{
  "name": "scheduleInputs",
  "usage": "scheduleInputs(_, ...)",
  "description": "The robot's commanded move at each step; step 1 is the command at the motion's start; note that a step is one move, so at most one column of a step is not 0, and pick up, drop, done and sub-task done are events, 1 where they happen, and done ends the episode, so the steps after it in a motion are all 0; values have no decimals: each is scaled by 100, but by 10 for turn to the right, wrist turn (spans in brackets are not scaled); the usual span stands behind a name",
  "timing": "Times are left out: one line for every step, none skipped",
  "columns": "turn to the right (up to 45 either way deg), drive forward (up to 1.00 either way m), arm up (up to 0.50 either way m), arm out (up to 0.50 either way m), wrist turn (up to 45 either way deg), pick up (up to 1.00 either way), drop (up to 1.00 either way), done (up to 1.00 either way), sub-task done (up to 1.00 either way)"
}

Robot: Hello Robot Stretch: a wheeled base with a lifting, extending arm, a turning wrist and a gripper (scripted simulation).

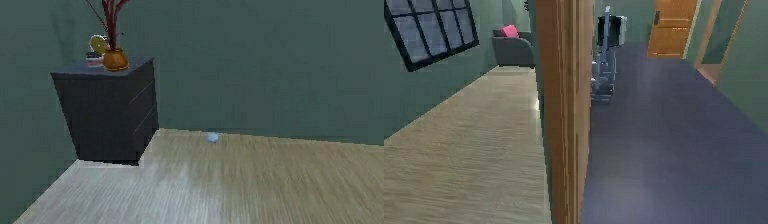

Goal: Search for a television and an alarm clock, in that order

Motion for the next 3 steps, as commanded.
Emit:
scheduleInputs(0, 100, 0, 0, 0, 0, 0, 0, 0)
scheduleInputs(90, 0, 0, 0, 0, 0, 0, 0, 0)
scheduleInputs(0, 35, 0, 0, 0, 0, 0, 0, 0)
